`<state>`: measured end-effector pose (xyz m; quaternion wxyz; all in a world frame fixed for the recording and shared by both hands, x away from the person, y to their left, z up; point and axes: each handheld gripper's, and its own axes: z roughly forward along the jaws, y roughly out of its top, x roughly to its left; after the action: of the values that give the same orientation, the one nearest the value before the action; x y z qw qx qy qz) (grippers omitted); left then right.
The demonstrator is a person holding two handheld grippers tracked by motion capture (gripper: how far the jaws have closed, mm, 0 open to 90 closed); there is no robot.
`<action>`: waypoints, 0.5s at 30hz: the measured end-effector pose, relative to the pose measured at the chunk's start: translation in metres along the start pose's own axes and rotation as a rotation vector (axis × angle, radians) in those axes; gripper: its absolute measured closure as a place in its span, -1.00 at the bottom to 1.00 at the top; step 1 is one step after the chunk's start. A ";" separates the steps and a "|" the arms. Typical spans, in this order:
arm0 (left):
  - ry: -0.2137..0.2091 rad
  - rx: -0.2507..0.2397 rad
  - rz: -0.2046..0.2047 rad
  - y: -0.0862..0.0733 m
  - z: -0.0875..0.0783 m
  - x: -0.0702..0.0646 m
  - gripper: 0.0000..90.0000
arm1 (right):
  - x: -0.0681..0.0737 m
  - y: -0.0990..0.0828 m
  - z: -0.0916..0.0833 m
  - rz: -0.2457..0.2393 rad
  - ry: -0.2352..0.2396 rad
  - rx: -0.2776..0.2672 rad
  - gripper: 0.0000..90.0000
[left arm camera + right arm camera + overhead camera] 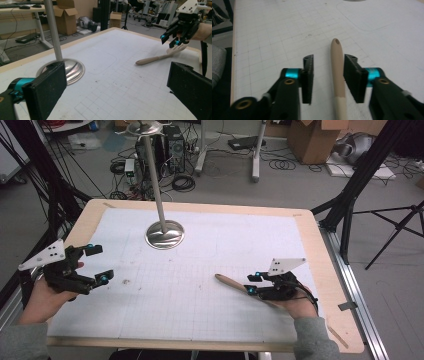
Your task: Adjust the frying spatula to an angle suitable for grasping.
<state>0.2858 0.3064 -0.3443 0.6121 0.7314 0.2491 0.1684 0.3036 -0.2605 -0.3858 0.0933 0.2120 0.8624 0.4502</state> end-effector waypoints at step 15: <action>-0.014 -0.003 -0.005 0.000 0.005 0.003 -0.93 | -0.005 -0.006 -0.023 0.062 -0.009 -0.041 -0.60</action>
<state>0.2908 0.3041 -0.3456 0.6154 0.7310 0.2465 0.1620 0.2982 -0.2822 -0.3775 0.0875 0.2387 0.8456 0.4694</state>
